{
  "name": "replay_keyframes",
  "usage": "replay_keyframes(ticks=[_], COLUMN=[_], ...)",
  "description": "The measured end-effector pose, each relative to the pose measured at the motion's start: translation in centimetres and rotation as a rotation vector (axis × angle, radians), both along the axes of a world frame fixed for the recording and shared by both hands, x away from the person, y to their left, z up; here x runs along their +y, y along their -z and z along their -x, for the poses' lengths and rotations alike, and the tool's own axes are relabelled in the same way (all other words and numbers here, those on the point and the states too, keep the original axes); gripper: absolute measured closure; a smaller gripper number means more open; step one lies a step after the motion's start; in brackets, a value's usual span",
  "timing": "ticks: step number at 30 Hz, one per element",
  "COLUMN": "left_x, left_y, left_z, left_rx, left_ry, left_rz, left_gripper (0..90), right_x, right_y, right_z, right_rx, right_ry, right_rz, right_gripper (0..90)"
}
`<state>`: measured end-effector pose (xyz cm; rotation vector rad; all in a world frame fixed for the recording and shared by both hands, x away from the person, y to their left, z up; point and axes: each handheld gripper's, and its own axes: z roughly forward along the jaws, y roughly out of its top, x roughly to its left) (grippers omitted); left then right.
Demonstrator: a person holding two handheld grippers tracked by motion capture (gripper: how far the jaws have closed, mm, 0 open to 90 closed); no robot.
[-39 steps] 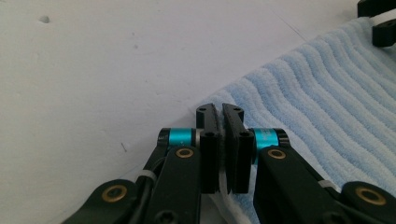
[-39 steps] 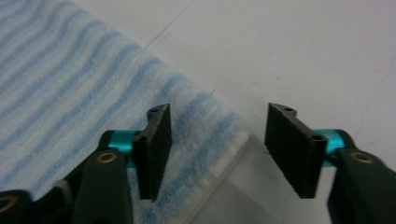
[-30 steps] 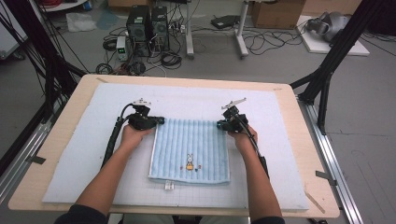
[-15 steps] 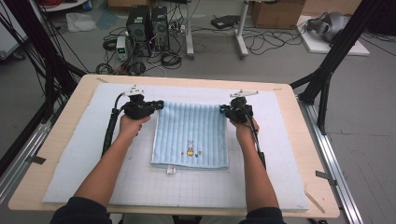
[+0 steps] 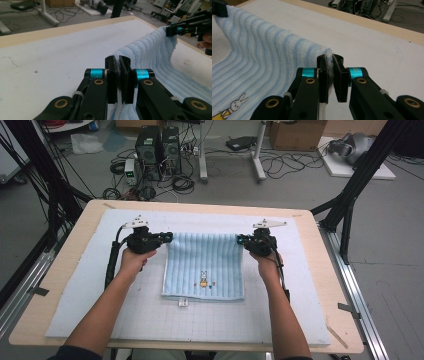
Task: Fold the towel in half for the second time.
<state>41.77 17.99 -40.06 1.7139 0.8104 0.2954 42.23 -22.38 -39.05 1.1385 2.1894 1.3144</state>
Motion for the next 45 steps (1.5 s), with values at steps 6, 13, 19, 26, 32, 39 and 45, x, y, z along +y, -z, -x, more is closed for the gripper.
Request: replay_keyframes(ticks=[6, 13, 19, 26, 32, 39, 45], left_x=[0.6, 0.9, 1.2, 1.2, 1.3, 1.2, 1.2], left_y=[0.1, 0.5, 1.2, 2.5, 3.0, 3.3, 3.8], left_z=[1.8, 4.1, 5.8, 7.9, 9.1, 10.5, 11.8], left_rx=[-0.025, -0.042, -0.042, -0.031, -0.02, -0.009, -0.001], left_ry=[0.02, 0.058, 0.078, 0.104, 0.122, 0.153, 0.185], left_rz=[0.004, 0.018, 0.025, 0.022, 0.005, -0.015, -0.04], left_gripper=[85.0, 84.9, 84.7, 84.7, 84.9, 84.8, 84.8], right_x=[-0.2, -0.5, -0.8, -1.0, -1.1, -1.5, -1.8], right_y=[-0.2, 0.1, 0.5, 1.7, 2.4, 3.4, 3.5], right_z=[1.9, 4.3, 5.9, 8.1, 10.2, 11.9, 12.8], right_rx=[-0.03, -0.051, -0.05, -0.034, -0.03, -0.016, -0.014], right_ry=[-0.043, -0.076, -0.099, -0.117, -0.137, -0.151, -0.175], right_rz=[-0.041, -0.044, -0.027, -0.027, -0.024, -0.038, -0.022], right_gripper=[83.8, 83.6, 83.2, 83.1, 83.1, 82.8, 82.6])
